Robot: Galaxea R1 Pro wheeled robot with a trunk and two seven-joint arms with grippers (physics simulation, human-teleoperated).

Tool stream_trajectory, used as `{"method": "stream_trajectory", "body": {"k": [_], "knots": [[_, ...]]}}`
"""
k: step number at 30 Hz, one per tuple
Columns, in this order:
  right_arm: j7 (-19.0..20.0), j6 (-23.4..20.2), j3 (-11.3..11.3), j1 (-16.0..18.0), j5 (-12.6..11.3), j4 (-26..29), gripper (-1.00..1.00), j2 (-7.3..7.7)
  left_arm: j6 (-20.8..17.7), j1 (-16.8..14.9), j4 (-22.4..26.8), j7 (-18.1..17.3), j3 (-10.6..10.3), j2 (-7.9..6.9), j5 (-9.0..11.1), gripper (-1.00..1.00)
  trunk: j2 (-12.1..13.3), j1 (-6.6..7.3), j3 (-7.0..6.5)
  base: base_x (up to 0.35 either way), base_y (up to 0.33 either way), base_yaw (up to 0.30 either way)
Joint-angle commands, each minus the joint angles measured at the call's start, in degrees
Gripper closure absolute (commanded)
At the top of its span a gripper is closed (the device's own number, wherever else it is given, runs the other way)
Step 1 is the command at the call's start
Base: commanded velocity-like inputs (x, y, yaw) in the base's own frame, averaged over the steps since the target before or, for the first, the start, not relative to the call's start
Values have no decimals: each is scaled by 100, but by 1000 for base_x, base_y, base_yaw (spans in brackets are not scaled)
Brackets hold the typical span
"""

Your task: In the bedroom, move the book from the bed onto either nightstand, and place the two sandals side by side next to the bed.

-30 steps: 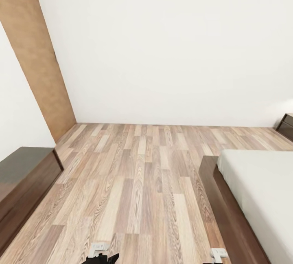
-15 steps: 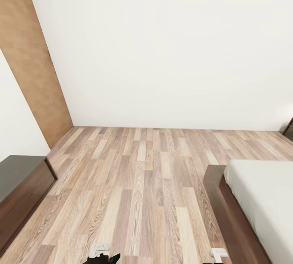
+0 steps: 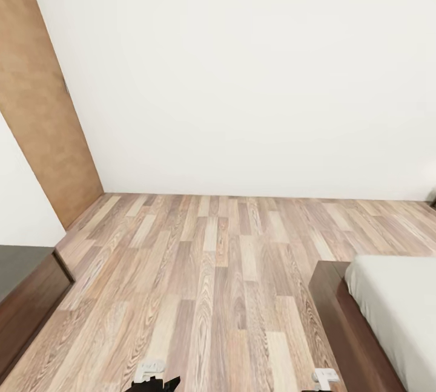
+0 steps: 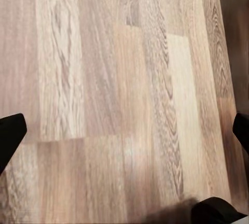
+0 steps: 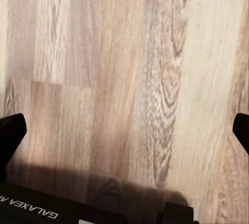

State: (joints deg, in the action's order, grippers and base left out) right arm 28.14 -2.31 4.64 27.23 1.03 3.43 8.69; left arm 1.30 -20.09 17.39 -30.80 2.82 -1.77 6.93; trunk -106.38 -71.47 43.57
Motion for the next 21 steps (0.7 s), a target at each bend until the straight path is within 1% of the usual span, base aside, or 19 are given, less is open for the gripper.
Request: {"method": "stream_trajectory", "body": {"k": [1, 21], "knots": [[23, -24, 46, 0, 11, 2, -100, 1, 2, -4, -8, -37, 30, 2, 10, -100, -2, -3, 5, 332, 0, 0], [16, -24, 46, 2, 11, 0, -100, 1, 2, -4, -7, -31, 26, 2, 10, -100, -2, -3, 5, 332, 0, 0]]}}
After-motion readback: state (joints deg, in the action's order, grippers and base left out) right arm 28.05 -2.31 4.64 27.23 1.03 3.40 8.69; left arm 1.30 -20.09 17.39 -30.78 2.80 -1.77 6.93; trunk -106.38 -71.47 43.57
